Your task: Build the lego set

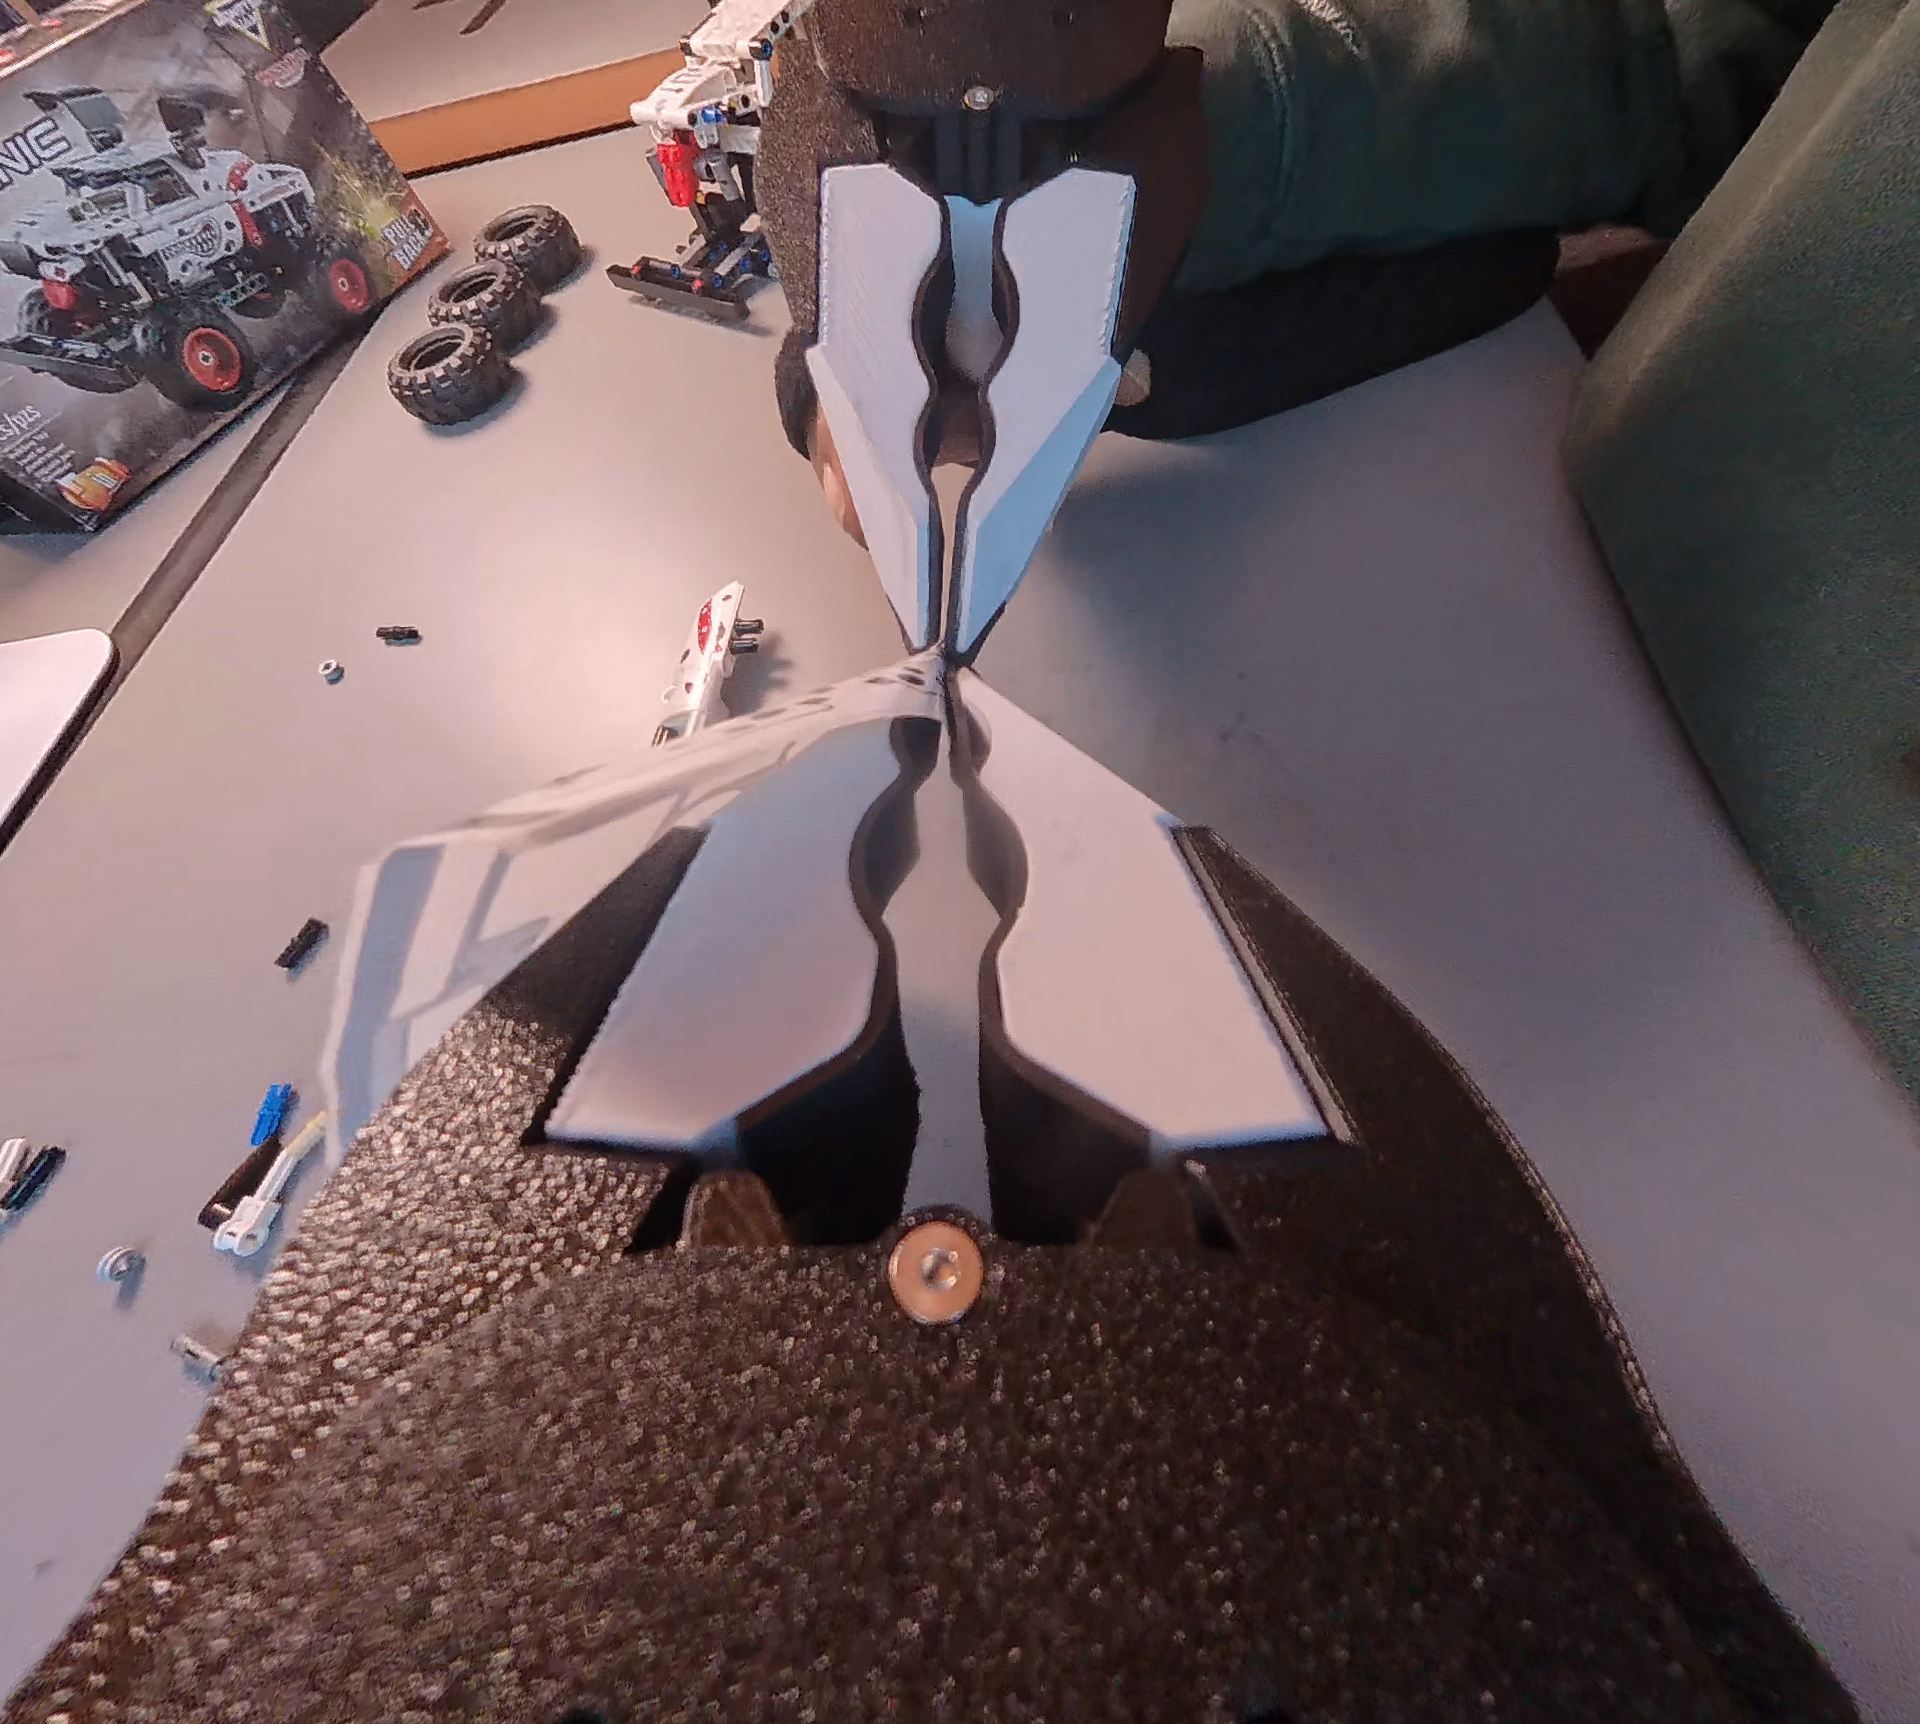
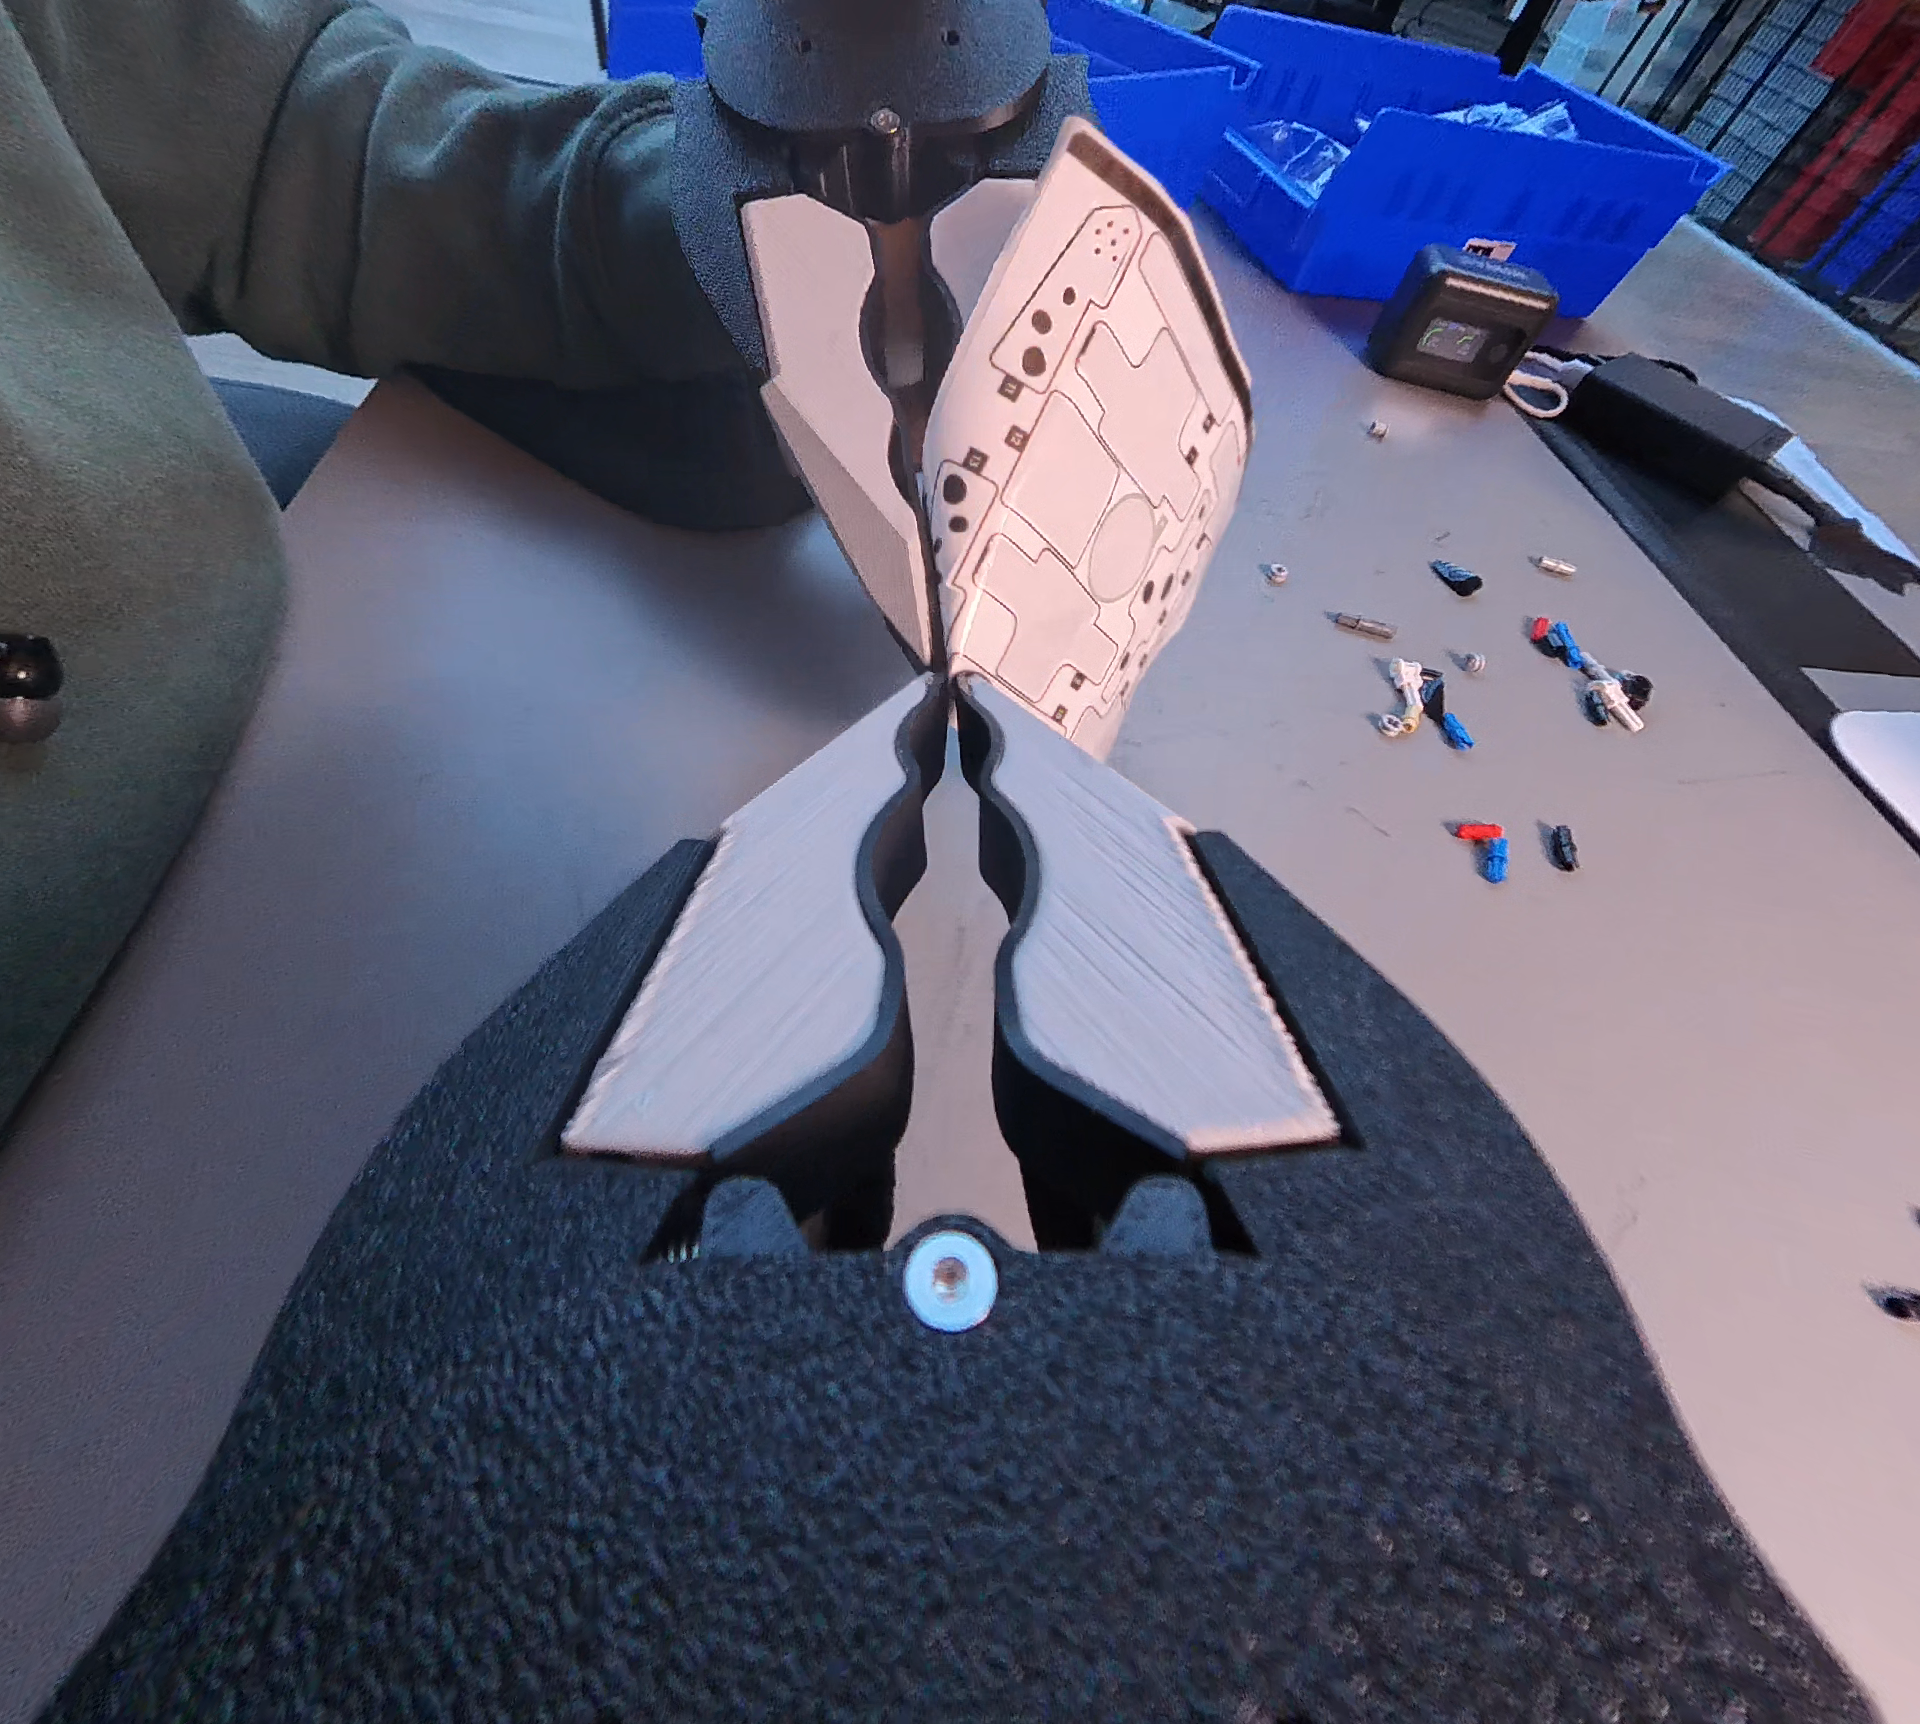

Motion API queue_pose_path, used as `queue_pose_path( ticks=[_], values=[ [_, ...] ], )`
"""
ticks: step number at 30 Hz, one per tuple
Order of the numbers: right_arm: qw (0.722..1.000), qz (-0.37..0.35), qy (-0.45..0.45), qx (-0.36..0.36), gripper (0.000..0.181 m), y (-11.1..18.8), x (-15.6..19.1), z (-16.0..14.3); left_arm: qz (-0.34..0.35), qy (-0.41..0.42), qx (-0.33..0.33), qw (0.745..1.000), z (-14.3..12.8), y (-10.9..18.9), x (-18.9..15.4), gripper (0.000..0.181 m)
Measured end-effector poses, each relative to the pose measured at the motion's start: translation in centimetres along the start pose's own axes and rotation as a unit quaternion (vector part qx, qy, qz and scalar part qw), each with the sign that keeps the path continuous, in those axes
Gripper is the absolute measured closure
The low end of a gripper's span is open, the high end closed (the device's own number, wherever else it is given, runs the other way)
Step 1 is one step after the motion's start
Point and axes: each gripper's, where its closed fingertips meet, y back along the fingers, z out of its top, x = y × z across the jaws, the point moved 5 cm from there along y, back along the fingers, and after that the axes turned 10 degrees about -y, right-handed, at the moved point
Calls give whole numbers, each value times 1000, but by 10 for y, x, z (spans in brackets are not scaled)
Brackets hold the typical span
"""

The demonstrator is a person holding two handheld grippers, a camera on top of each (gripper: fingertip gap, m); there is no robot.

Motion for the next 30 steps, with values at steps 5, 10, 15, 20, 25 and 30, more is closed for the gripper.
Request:
queue_pose_path(
  ticks=[5,10,15,20,25,30],
  values=[
    [1000,6,-6,17,181,-1,-1,-4,-3,-6,18,1000,-3,-2,-2,181],
    [999,12,-24,19,181,0,-3,-5,-1,-9,29,1000,-5,-2,-2,181],
    [998,7,-56,-13,181,10,-12,2,11,14,18,1000,-5,5,6,181],
    [991,-26,-84,-100,181,38,-32,24,40,120,-41,991,-9,29,38,181],
    [973,-83,-102,-188,181,72,-51,42,40,185,-69,980,-14,51,81,181],
    [958,-129,-104,-233,181,93,-62,49,-16,226,-67,972,-18,47,141,181]
  ],
)
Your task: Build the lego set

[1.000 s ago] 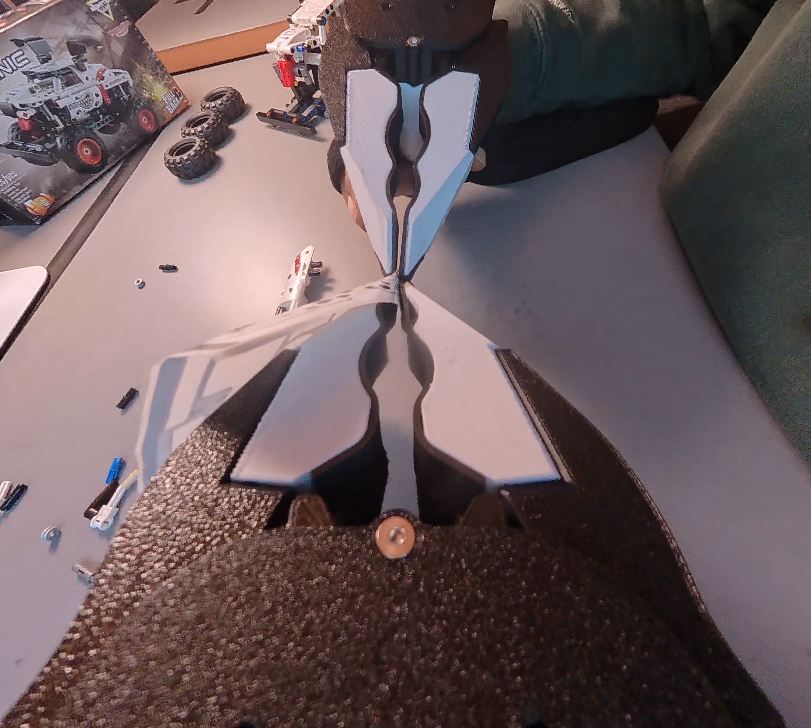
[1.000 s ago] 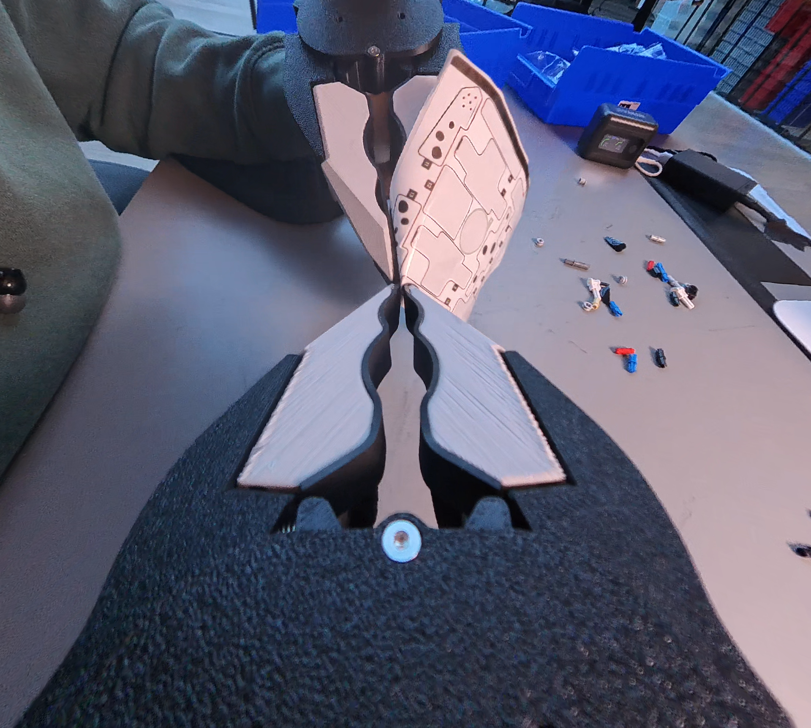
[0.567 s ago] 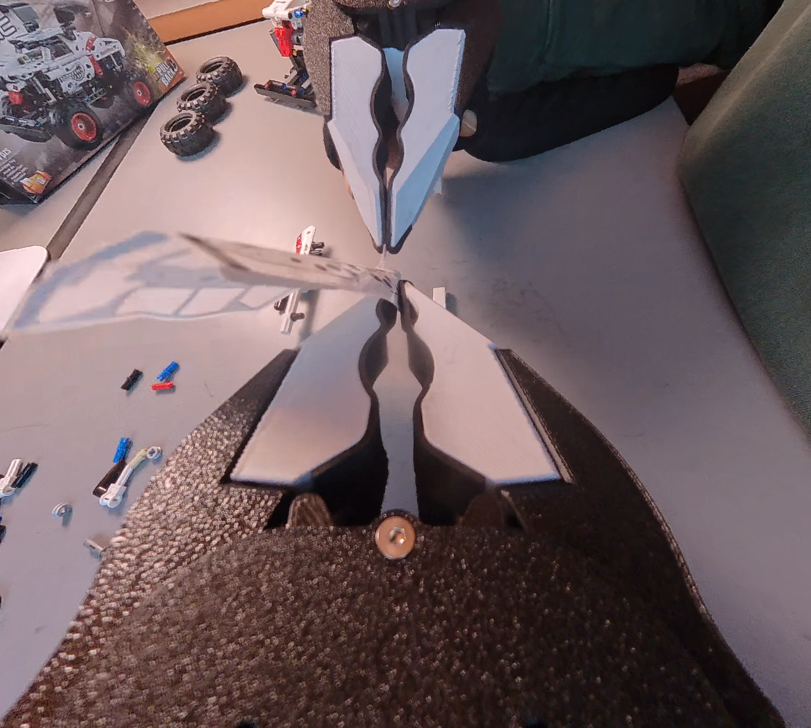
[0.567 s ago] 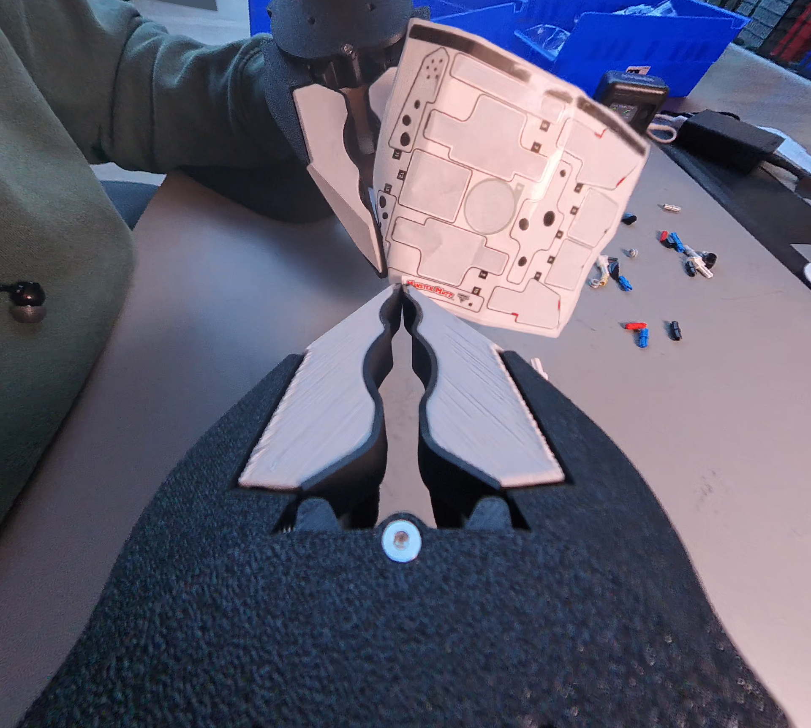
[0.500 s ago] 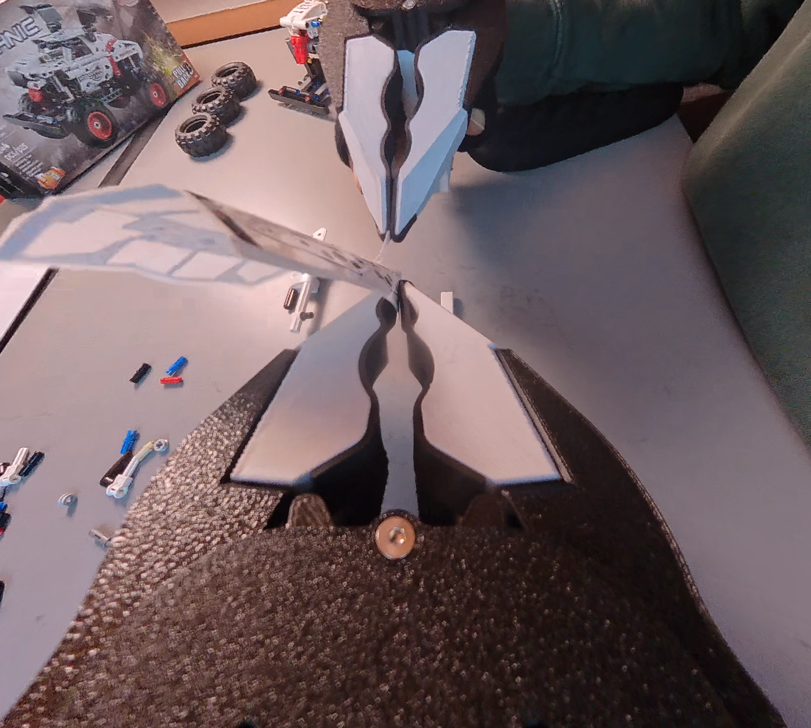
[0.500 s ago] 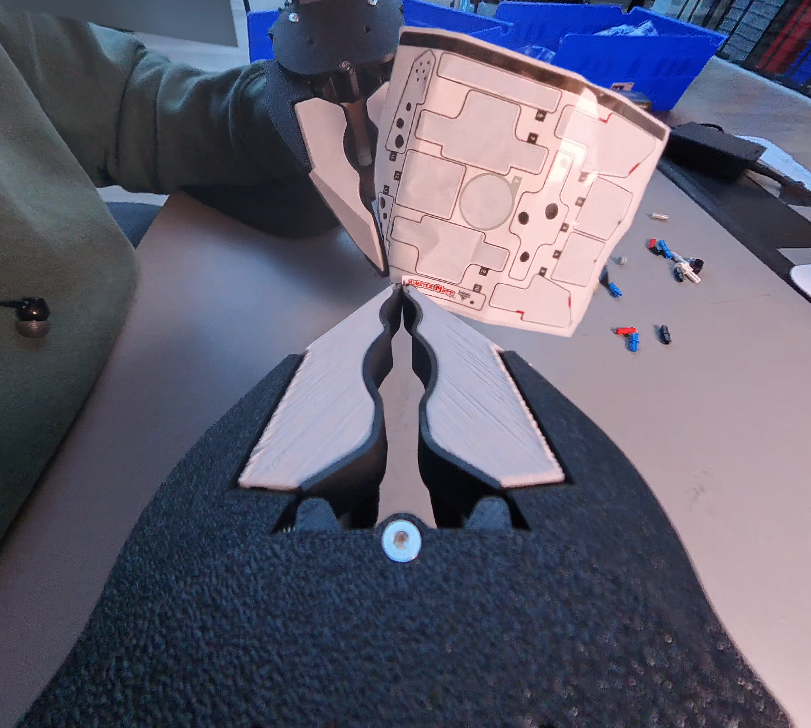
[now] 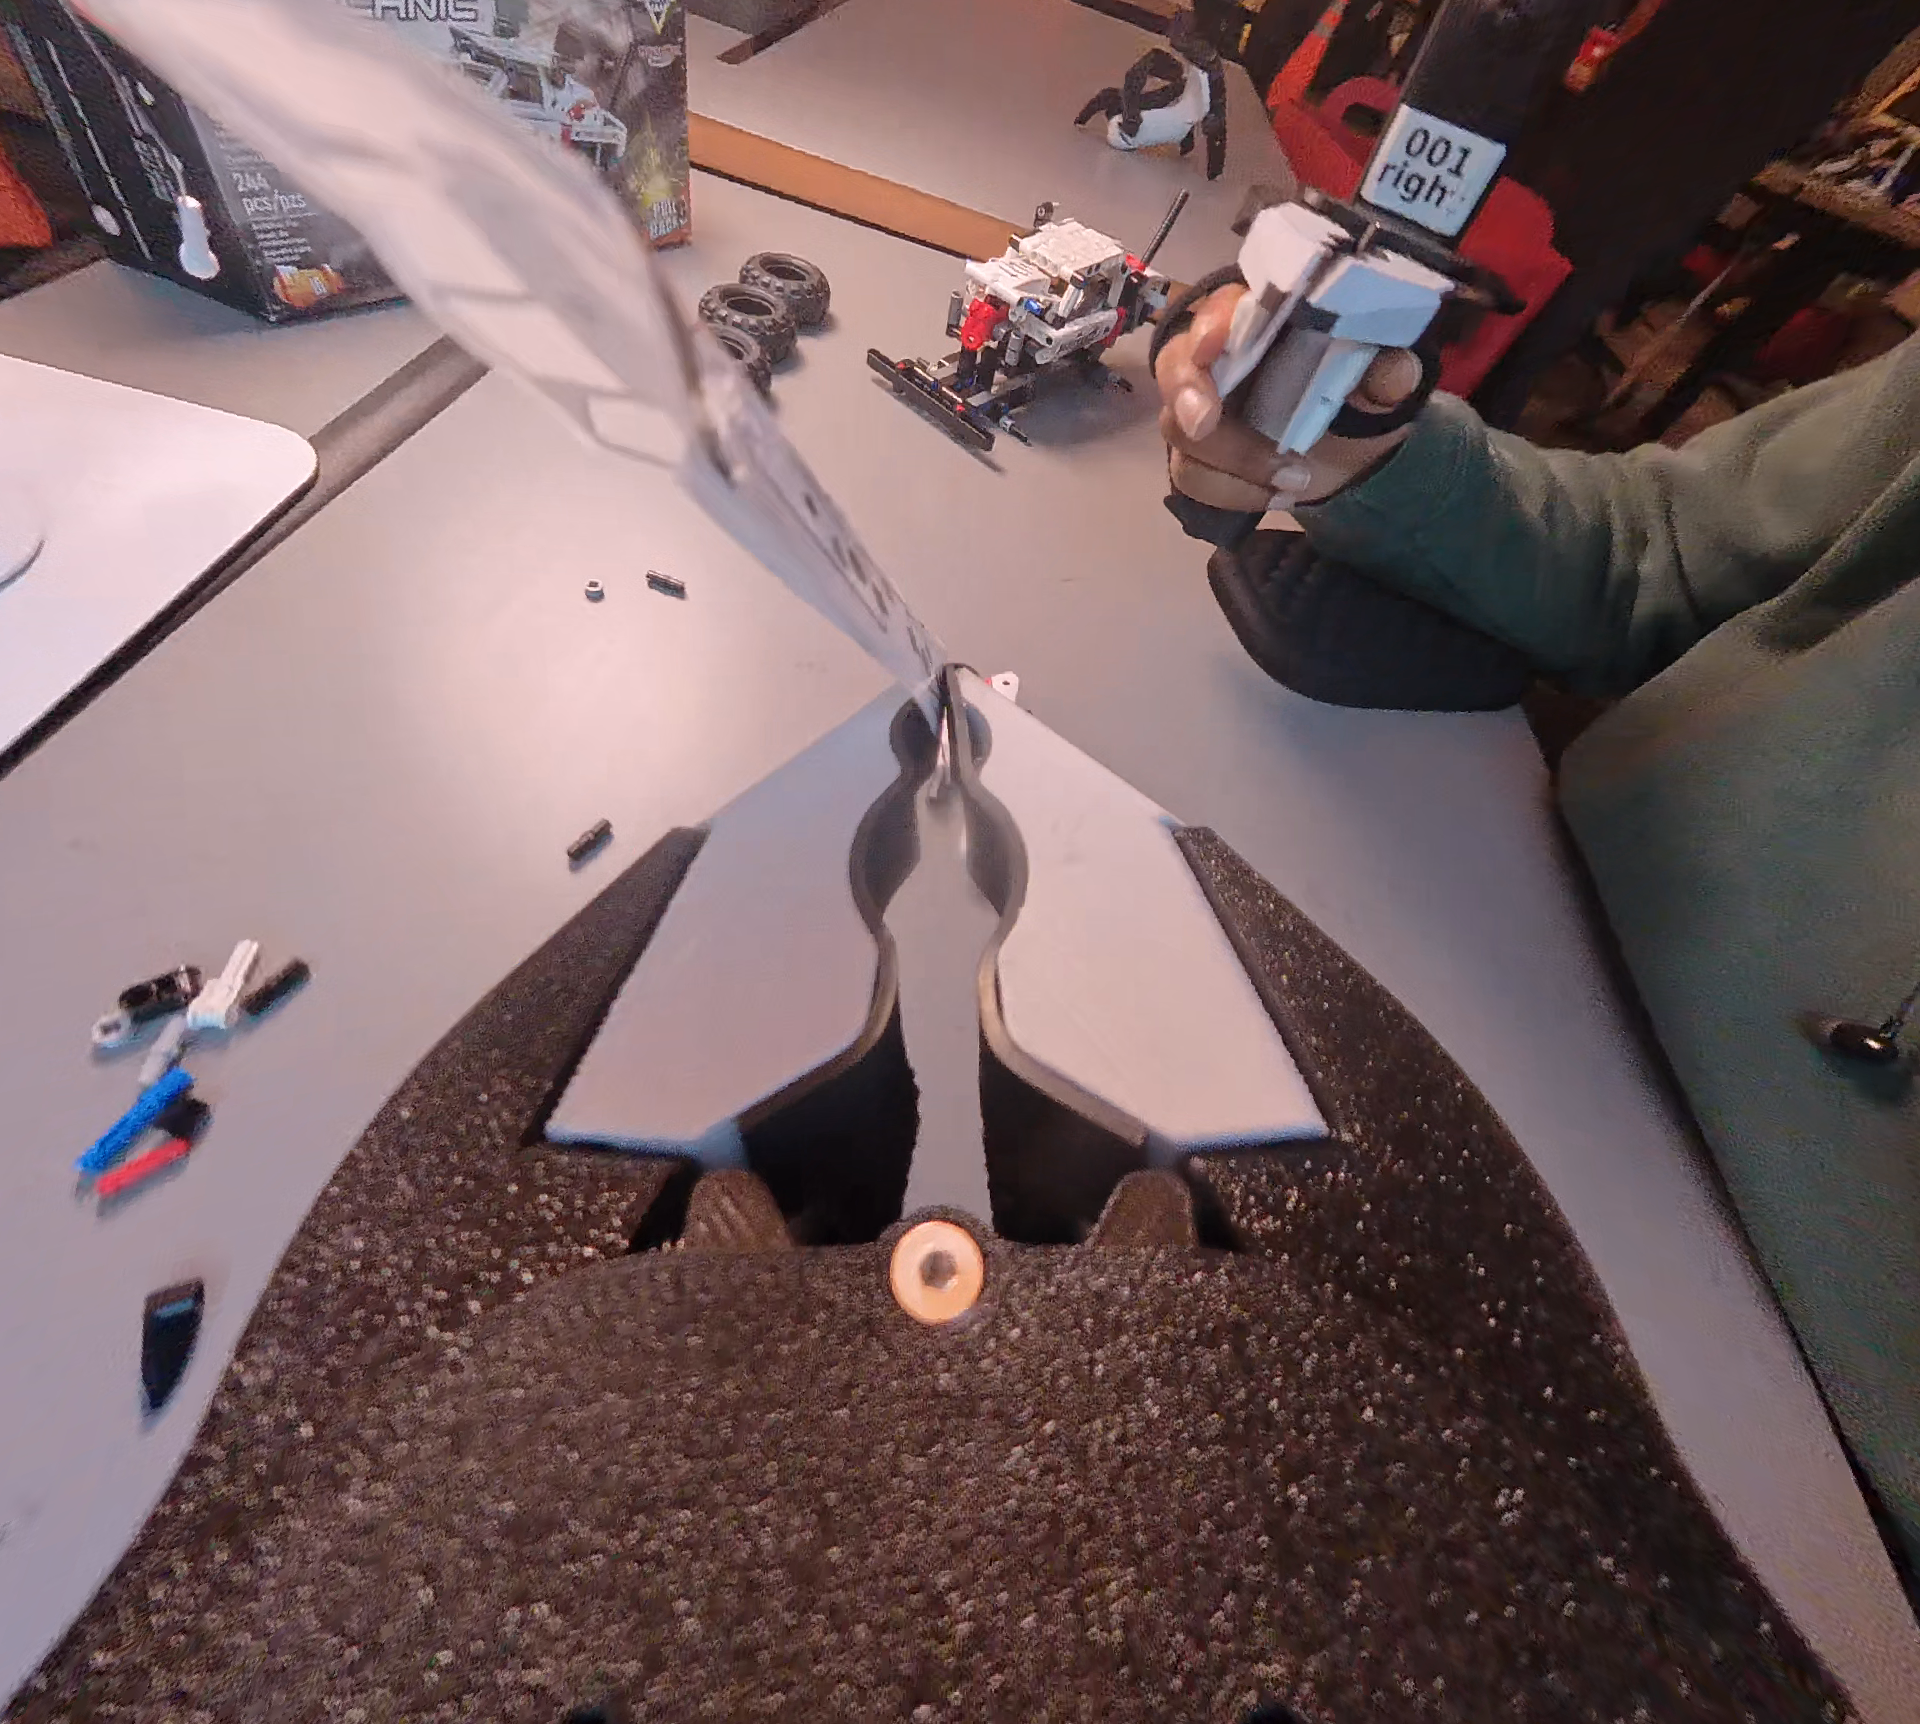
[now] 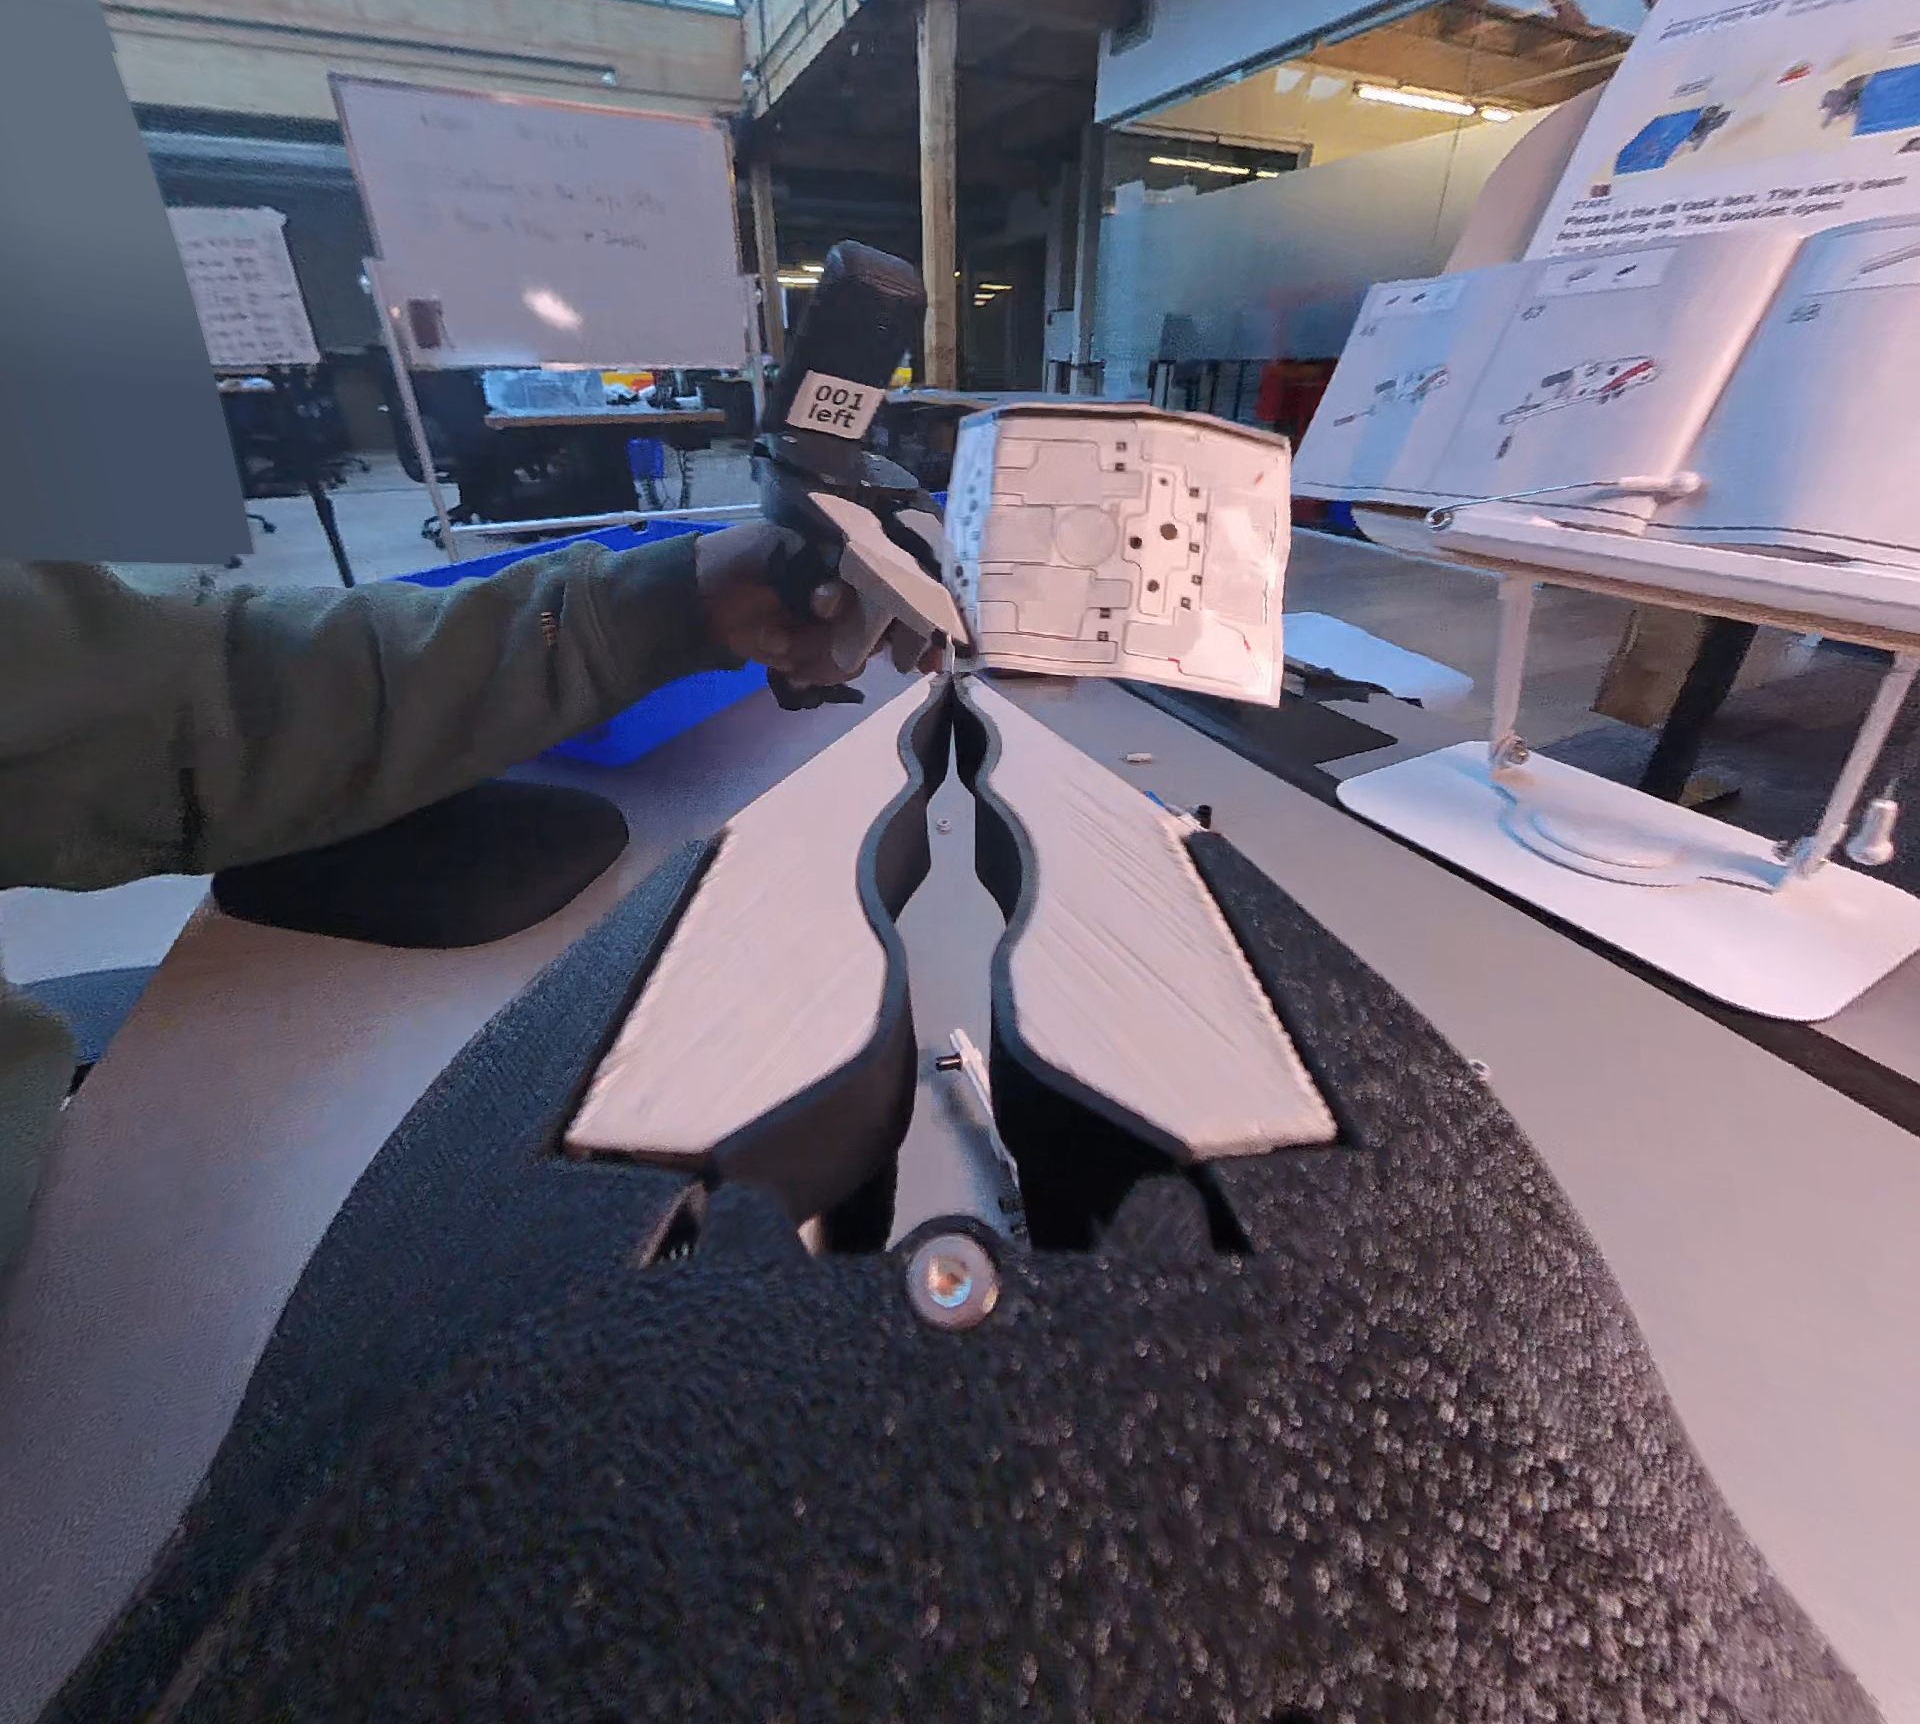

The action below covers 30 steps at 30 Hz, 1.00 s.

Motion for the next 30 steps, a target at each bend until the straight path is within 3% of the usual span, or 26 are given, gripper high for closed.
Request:
queue_pose_path(
  ticks=[7,12,17,21,30],
  values=[
    [1000,-28,-5,-10,181,7,-13,1,-143,115,27,983,7,-48,101,181],
    [999,-29,-2,-12,181,9,-14,3,-190,112,20,975,16,-75,138,181],
    [999,-30,-12,-7,181,9,-18,0,-44,192,103,975,-34,-85,195,181],
    [999,-33,-17,-4,181,8,-20,-2,81,209,188,956,-62,-79,218,181],
    [999,-34,-15,6,181,5,-19,-6,228,233,265,908,-77,-64,234,169]
  ],
)
